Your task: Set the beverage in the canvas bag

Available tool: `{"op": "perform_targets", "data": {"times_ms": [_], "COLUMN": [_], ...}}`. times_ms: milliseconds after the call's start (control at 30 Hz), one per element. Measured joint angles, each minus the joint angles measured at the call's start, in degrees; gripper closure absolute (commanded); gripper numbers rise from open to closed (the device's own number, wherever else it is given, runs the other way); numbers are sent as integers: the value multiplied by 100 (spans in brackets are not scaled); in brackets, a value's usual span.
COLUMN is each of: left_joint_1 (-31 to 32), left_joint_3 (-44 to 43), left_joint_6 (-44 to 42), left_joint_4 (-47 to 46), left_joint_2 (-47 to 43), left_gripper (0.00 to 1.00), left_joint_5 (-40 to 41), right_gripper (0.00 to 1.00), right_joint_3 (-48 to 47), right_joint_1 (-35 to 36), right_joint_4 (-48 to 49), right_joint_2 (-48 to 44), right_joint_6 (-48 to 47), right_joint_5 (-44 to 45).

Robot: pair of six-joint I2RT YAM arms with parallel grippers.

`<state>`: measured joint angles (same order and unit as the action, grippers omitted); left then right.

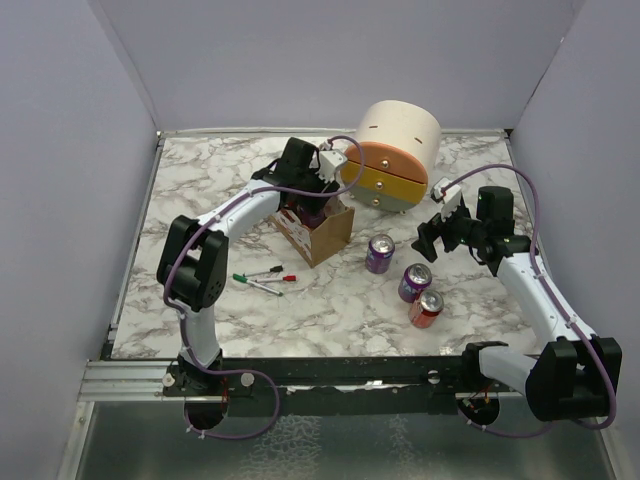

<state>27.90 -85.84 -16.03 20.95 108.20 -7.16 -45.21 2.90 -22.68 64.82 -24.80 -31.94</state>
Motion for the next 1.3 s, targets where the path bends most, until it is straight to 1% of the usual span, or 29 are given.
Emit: {"op": "perform_targets", "data": {"times_ms": [133,333,500,667,767,867,967,1067,1167,1300], "left_joint_1": [-2,-2,-2,-2,-7,42,313,831,1349,1784], "left_joint_3": [0,-7,-105,-85,98,131,72,22,-31,-98], "left_joint_6": [-4,-26,-50,-37,-7,-68,-431,-975,-1429,-1670], "left_joint_4": [13,105,157,140,59,120,415,907,1272,1427], "left_joint_2": [0,-190,-586,-1213,-1714,-2039,-2131,-2046,-1816,-1340], "left_gripper": [18,11,10,12,12,12,12,12,12,11], "left_joint_5": [0,4,7,-39,-413,-986,-1537,-1886,-2065,-2063], "right_gripper": [0,0,0,0,0,0,0,0,0,0], "right_joint_3": [0,0,0,0,0,0,0,0,0,0], "right_joint_1": [0,0,0,0,0,0,0,-2,-28,-210], "right_joint_4": [0,0,0,-2,0,2,11,48,92,186], "right_joint_2": [0,0,0,0,-2,-42,-92,-129,-140,-140], "right_joint_6": [0,0,0,0,2,17,81,164,240,341], "right_joint_5": [0,0,0,0,0,2,70,269,546,918]}}
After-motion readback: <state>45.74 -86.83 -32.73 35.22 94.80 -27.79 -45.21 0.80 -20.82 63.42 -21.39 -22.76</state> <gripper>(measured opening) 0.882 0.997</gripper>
